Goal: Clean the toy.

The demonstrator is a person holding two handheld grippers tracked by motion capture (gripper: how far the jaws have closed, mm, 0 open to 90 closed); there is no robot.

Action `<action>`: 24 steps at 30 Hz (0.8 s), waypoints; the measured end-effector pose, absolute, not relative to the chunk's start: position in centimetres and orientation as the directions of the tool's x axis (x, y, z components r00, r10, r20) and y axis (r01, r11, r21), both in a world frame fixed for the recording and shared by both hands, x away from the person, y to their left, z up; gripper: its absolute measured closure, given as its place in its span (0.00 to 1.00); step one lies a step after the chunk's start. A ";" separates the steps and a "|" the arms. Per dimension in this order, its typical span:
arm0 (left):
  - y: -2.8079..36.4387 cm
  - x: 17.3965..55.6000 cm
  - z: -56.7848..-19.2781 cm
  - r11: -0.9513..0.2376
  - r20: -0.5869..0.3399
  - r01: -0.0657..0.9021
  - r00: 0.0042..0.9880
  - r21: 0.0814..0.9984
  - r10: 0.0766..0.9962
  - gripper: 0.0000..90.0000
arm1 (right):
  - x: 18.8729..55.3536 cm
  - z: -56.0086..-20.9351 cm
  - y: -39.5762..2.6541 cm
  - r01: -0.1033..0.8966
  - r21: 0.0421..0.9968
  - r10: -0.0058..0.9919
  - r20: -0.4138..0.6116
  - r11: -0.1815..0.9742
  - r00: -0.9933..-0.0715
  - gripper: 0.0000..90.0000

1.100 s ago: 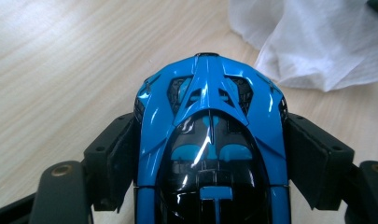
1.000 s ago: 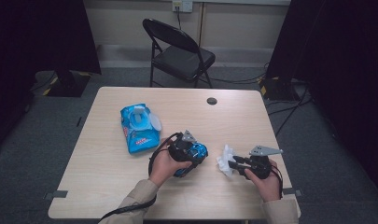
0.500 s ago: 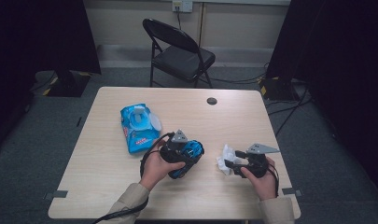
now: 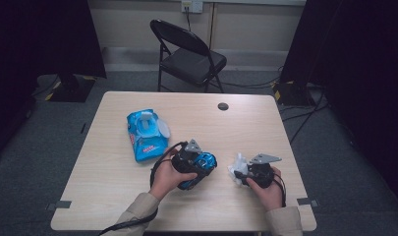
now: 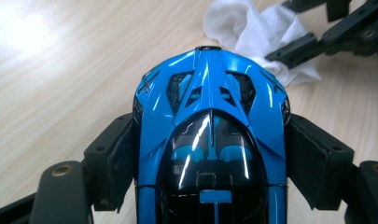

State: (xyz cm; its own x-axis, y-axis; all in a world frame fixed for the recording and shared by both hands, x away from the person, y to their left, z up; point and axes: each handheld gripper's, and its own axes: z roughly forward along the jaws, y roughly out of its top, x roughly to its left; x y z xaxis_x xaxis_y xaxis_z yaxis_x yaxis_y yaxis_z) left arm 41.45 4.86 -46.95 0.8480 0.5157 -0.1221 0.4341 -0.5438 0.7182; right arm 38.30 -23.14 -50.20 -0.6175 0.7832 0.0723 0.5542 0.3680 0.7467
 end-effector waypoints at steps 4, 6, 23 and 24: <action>4.2 41.5 -47.9 -0.576 -0.130 0.452 0.849 0.681 0.513 0.27 | 38.3 -50.2 -23.1 0.550 0.745 0.782 0.062 0.377 -0.621 0.58; 4.0 41.5 -48.4 -0.584 -0.131 0.456 0.848 0.671 0.513 0.27 | 38.3 -50.2 -23.1 0.548 0.745 0.781 0.060 0.379 -0.622 0.58; 3.4 41.2 -49.2 -0.621 -0.103 0.438 0.860 0.650 0.499 0.26 | 38.0 -50.5 -23.1 0.540 0.759 0.785 0.062 0.365 -0.617 0.57; 3.4 41.2 -49.2 -0.622 -0.103 0.442 0.858 0.647 0.503 0.26 | 38.0 -50.5 -23.1 0.539 0.760 0.784 0.061 0.364 -0.617 0.57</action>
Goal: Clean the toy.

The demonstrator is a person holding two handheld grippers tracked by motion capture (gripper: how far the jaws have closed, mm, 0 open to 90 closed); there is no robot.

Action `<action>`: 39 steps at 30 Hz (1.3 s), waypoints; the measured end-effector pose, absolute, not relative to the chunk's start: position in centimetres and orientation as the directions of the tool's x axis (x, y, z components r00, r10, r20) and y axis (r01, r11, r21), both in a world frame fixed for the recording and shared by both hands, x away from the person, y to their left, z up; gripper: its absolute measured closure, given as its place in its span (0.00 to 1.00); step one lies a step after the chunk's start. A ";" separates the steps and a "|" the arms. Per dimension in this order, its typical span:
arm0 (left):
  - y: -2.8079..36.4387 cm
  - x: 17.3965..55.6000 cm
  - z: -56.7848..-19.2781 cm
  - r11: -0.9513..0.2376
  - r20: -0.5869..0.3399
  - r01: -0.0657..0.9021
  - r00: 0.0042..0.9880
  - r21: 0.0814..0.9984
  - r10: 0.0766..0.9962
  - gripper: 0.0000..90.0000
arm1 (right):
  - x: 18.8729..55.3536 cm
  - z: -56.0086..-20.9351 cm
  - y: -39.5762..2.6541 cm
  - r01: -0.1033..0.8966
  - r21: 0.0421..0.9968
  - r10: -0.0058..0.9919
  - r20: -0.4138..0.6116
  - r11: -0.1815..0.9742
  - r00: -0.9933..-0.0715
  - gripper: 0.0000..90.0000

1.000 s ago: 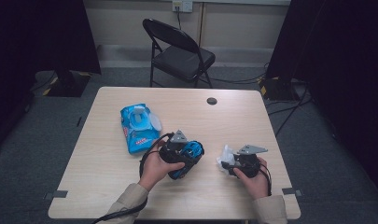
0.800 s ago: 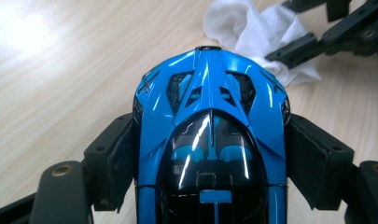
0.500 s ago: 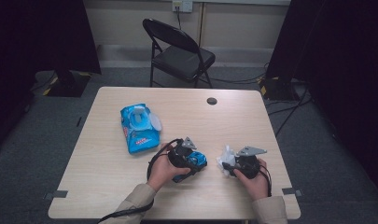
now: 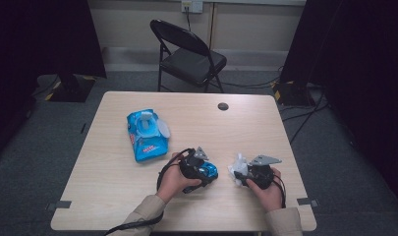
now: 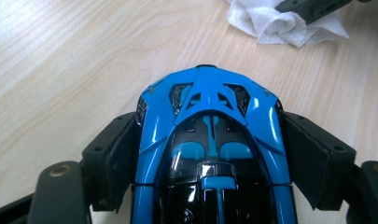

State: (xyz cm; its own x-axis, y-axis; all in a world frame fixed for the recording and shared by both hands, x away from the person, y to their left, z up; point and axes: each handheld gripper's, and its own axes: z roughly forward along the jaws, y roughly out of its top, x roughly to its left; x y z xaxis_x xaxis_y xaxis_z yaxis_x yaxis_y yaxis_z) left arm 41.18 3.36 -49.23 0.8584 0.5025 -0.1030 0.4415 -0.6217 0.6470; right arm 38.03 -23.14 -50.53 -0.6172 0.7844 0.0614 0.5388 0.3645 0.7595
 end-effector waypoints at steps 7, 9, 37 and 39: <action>3.5 41.2 -48.9 -0.618 -0.110 0.458 0.850 0.639 0.515 0.21 | 38.0 -50.6 -23.2 0.538 0.762 0.783 0.065 0.361 -0.618 0.57; 3.5 41.3 -48.7 -0.608 -0.124 0.478 0.839 0.634 0.530 0.21 | 38.0 -50.6 -23.2 0.538 0.761 0.783 0.064 0.362 -0.618 0.57; 1.1 42.2 -48.7 -0.660 -0.082 0.494 0.830 0.566 0.551 0.21 | 38.1 -50.5 -23.2 0.536 0.759 0.779 0.060 0.371 -0.624 0.57; 0.9 42.2 -48.7 -0.662 -0.078 0.497 0.828 0.561 0.555 0.21 | 38.1 -50.5 -23.2 0.536 0.759 0.779 0.060 0.371 -0.624 0.57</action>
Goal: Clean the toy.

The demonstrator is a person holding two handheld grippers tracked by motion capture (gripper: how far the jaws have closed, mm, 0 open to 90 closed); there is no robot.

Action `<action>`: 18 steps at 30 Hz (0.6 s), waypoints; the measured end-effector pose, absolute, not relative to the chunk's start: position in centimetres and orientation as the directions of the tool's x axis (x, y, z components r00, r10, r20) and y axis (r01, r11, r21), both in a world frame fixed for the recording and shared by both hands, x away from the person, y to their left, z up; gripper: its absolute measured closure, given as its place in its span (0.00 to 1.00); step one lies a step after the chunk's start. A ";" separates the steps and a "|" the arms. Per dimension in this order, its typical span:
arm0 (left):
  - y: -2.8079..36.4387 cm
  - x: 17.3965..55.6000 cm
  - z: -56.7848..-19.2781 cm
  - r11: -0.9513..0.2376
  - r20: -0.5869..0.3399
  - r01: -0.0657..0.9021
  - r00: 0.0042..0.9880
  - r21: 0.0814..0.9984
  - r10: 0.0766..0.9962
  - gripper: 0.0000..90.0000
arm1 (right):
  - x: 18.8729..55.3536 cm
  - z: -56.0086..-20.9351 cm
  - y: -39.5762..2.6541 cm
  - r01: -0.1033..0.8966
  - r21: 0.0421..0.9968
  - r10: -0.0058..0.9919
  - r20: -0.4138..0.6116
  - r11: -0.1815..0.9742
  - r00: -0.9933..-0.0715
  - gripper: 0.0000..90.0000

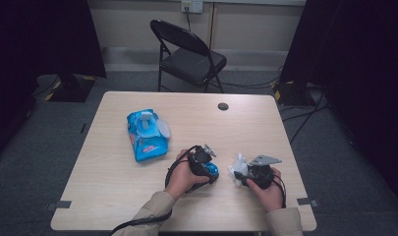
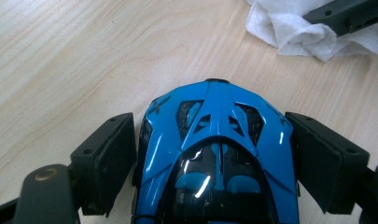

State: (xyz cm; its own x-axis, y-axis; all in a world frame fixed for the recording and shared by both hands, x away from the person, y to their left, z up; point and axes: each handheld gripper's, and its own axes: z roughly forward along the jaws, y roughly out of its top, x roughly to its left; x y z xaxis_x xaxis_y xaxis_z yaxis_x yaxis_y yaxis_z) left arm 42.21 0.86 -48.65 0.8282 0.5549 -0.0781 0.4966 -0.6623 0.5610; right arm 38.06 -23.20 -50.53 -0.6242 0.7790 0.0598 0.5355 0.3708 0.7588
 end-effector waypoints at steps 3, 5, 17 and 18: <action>0.6 42.1 -48.6 -0.679 -0.061 0.475 0.841 0.560 0.538 0.27 | 38.1 -50.5 -23.2 0.535 0.758 0.779 0.058 0.373 -0.625 0.57; 0.6 42.1 -48.6 -0.680 -0.060 0.473 0.842 0.560 0.536 0.27 | 38.1 -50.5 -23.2 0.535 0.759 0.779 0.060 0.370 -0.624 0.57; 2.3 41.7 -46.6 -0.601 -0.099 0.460 0.839 0.653 0.535 0.29 | 38.1 -50.5 -23.2 0.531 0.755 0.779 0.041 0.386 -0.625 0.61; 2.6 41.6 -46.3 -0.590 -0.101 0.452 0.842 0.669 0.530 0.29 | 38.1 -50.4 -23.2 0.527 0.753 0.777 0.032 0.394 -0.628 0.62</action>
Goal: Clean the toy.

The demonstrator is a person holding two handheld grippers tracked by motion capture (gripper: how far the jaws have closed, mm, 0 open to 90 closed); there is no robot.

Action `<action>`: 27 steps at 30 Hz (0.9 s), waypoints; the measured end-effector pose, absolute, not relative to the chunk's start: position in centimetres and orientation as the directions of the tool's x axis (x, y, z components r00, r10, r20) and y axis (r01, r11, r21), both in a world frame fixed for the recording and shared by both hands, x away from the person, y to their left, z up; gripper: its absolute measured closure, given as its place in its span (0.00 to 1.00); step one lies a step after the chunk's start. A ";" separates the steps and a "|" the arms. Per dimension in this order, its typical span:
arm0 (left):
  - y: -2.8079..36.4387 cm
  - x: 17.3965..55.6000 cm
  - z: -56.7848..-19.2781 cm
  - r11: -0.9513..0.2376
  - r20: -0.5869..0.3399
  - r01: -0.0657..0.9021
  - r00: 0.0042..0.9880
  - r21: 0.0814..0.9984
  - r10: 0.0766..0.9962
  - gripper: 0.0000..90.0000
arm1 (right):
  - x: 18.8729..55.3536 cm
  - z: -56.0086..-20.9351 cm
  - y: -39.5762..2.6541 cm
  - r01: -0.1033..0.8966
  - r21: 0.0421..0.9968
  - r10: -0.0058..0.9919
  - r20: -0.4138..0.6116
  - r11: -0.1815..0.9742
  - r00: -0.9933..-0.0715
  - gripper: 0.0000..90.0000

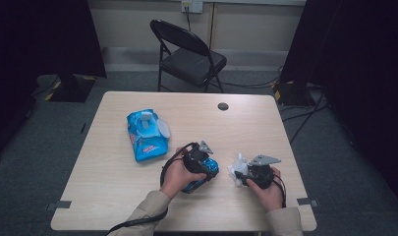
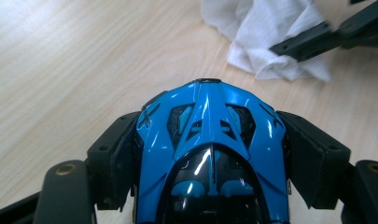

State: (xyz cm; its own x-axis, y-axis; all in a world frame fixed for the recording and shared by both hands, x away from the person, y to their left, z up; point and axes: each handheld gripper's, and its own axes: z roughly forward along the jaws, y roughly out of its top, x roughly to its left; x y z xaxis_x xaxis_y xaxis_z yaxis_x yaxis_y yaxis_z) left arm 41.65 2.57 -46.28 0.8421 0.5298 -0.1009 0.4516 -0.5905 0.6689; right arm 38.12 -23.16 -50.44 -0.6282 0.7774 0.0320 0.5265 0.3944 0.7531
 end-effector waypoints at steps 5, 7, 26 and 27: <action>3.8 41.2 -45.0 -0.540 -0.115 0.431 0.845 0.723 0.521 0.29 | 38.2 -50.4 -23.3 0.531 0.750 0.779 0.033 0.395 -0.626 0.74; 4.2 41.0 -44.6 -0.531 -0.119 0.424 0.850 0.734 0.514 0.29 | 38.2 -50.4 -23.4 0.528 0.754 0.779 0.036 0.391 -0.627 0.79; 6.5 40.5 -42.9 -0.449 -0.159 0.414 0.850 0.792 0.502 0.29 | 38.3 -49.9 -23.8 0.562 0.749 0.778 0.103 0.349 -0.620 0.95; 6.5 40.5 -42.9 -0.449 -0.159 0.414 0.850 0.792 0.502 0.29 | 38.2 -49.6 -23.8 0.560 0.756 0.775 0.113 0.339 -0.622 0.95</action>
